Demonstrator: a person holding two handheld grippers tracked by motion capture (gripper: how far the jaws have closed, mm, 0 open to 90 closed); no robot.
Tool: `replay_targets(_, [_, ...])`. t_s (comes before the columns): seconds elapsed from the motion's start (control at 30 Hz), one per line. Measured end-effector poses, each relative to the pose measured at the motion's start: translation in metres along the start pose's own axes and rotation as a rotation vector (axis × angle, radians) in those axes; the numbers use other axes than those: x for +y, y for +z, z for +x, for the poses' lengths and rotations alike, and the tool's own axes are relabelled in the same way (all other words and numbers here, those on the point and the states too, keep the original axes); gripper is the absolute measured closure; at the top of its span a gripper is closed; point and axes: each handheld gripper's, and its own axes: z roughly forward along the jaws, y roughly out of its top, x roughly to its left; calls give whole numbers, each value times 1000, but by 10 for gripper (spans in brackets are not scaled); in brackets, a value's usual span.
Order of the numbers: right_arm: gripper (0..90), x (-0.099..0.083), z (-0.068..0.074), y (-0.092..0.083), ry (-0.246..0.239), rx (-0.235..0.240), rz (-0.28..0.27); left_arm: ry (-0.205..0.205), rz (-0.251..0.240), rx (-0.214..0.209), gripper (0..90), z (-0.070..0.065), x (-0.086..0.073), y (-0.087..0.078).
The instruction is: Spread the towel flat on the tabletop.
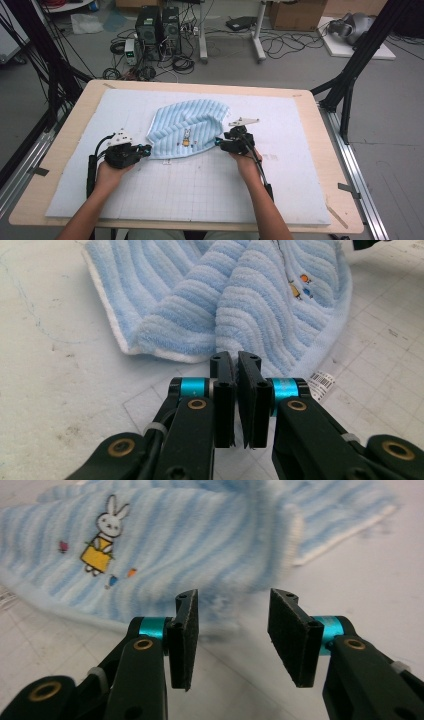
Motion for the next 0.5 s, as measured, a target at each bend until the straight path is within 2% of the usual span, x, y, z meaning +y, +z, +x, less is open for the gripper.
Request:
replay_targets(0.07, [546, 1, 4, 8, -7, 18, 0, 0, -1, -1, 848, 1, 0, -1])
replay_targets(0.17, [604, -3, 7, 21, -26, -15, 75, -6, -3, -8, 846, 1, 0, -1])
replay_targets(0.2, [670, -3, 7, 20, -18, -17, 74, -4, -2, -11, 846, 1, 0, -1])
replay_targets(0.27, [776, -3, 8, 16, -40, -6, 94, -7, -1, -19, 846, 0, -1, 0])
replay_targets(0.4, [796, -6, 11, 5, -94, -7, 124, 3, -5, -38, 846, -4, -1, 0])
replay_targets(0.5, [796, -17, 8, -8, -85, -4, 119, -3, -4, -65, 846, -9, -2, 3])
